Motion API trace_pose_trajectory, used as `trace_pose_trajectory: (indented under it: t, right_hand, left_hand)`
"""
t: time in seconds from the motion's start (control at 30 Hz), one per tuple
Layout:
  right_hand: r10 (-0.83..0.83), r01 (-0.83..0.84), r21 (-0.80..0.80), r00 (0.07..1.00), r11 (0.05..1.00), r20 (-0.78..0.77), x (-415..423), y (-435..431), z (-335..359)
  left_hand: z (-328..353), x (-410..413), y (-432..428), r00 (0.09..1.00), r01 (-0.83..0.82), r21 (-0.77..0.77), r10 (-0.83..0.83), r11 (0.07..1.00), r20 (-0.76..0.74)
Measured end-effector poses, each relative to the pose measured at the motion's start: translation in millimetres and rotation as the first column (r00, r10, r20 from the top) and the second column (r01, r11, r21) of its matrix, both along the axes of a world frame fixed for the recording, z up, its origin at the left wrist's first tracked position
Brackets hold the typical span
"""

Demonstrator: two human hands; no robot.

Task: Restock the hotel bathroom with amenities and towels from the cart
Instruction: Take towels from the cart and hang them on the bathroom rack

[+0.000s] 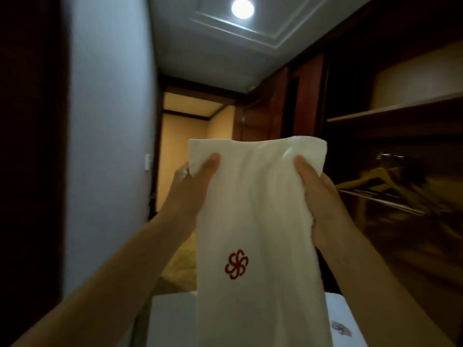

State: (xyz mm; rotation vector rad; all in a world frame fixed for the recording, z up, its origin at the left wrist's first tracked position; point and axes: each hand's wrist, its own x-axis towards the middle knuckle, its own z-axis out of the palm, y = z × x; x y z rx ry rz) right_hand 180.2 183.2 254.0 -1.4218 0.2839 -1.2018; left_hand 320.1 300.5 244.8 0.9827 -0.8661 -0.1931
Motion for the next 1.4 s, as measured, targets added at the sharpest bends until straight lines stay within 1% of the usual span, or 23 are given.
trace_pose_trajectory:
  t: [0.1, 0.2, 0.3, 0.37, 0.5, 0.57, 0.7, 0.83, 1.0, 1.1, 1.23, 1.3, 1.4]
  right_hand:
    - [0.146, -0.146, 0.038, 0.989, 0.989, -0.011, 30.6, 46.5, -6.4]
    - [0.251, -0.249, 0.044, 0.967, 0.968, -0.053, 60.4, 96.8, -13.9]
    - [0.359, -0.355, 0.061, 0.929, 0.933, -0.089, 86.8, 151.8, -22.3]
    - [0.492, -0.488, 0.057, 0.867, 0.871, -0.080, 106.0, 190.0, -30.8]
    - [0.694, -0.689, 0.084, 0.718, 0.720, -0.065, 145.4, 269.1, -47.6]
    - [0.741, -0.739, 0.047, 0.669, 0.672, -0.061, 166.7, 307.7, -55.8]
    - [0.739, -0.738, 0.055, 0.668, 0.673, -0.082, 209.5, 376.8, -75.1]
    - [0.786, -0.784, 0.070, 0.611, 0.617, -0.096, 246.6, 435.6, -90.3]
    - [0.818, -0.804, 0.149, 0.566, 0.575, -0.104, 294.2, 485.8, -115.0]
    - [0.801, -0.780, 0.186, 0.585, 0.598, -0.123, 324.2, 507.3, -132.2]
    - [0.785, -0.739, 0.273, 0.606, 0.616, -0.131, 366.6, 526.3, -154.7]
    - [0.778, -0.716, 0.330, 0.618, 0.615, -0.110, 389.6, 530.3, -163.7]
    - [0.761, -0.687, 0.369, 0.640, 0.627, -0.102, 432.5, 527.3, -168.4]
  left_hand:
    - [-1.8, 9.6, 58.0, 0.992, -0.110, 0.020, 0.109, 0.994, 0.055]
    - [-8.2, 20.1, 115.9, 0.981, -0.153, 0.000, 0.152, 0.988, 0.121]
    - [-19.9, 32.0, 171.3, 0.963, -0.228, 0.033, 0.220, 0.973, 0.156]
    - [-28.1, 40.9, 209.7, 0.960, -0.249, 0.053, 0.240, 0.967, 0.145]
    - [-39.3, 61.9, 291.6, 0.954, -0.287, 0.082, 0.276, 0.954, 0.119]
    - [-44.8, 76.1, 333.7, 0.940, -0.336, 0.107, 0.326, 0.936, 0.098]
    - [-58.2, 103.7, 406.2, 0.912, -0.407, 0.139, 0.409, 0.903, 0.018]
    - [-72.5, 129.0, 462.1, 0.859, -0.498, 0.173, 0.511, 0.850, -0.039]
    - [-96.6, 163.3, 511.9, 0.799, -0.556, 0.238, 0.591, 0.796, -0.109]
    - [-113.0, 184.3, 531.0, 0.772, -0.583, 0.244, 0.622, 0.775, -0.130]
    - [-130.5, 221.6, 552.1, 0.763, -0.573, 0.264, 0.623, 0.776, -0.175]
    - [-135.6, 248.3, 562.1, 0.753, -0.574, 0.279, 0.630, 0.770, -0.191]
    - [-137.4, 299.7, 569.2, 0.741, -0.582, 0.286, 0.641, 0.761, -0.199]
